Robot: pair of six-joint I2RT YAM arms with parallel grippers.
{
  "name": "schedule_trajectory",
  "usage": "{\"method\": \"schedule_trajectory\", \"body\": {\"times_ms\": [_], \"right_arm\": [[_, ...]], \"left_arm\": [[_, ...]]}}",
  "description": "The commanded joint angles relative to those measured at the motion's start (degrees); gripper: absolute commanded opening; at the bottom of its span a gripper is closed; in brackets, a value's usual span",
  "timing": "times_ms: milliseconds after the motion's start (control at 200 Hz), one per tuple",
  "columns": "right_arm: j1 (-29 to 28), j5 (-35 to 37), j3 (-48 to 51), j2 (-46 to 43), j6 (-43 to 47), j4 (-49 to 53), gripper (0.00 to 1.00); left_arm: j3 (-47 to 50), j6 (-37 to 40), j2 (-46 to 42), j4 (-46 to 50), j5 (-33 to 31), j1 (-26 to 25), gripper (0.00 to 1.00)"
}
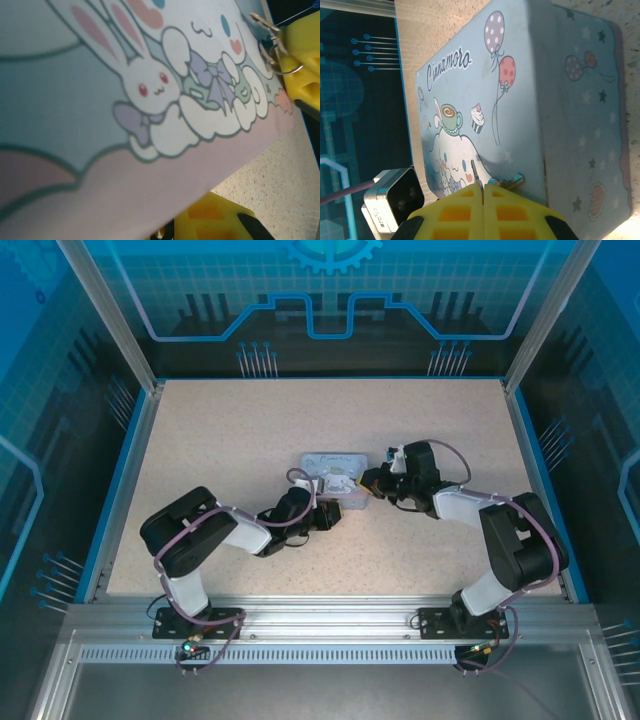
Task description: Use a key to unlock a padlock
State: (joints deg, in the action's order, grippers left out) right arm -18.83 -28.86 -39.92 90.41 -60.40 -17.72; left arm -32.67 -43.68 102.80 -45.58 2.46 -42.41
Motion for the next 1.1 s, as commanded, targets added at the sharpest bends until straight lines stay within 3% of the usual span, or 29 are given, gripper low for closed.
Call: {"method": "schedule_trajectory", "body": {"times_ms": [0,445,1095], "right_arm": [[-1.5,1.5,-1.3,2.1,-0.6,-1.2,0.00],[-3.1,2.7,-1.7,2.8,-0.9,-1.3,0.00],[-3.1,2.7,-1.6,2.8,-0.9,-1.3,0.00]], "left_arm": [[1.1,-1.2,1.4,-6.3,1.3,0.5,0.08],[2.9,-2.7,4.1,-10.2,0.4,0.3,0.33],[5.3,-2.6,1.8,-6.8,-8.6,-3.1,0.32]]}}
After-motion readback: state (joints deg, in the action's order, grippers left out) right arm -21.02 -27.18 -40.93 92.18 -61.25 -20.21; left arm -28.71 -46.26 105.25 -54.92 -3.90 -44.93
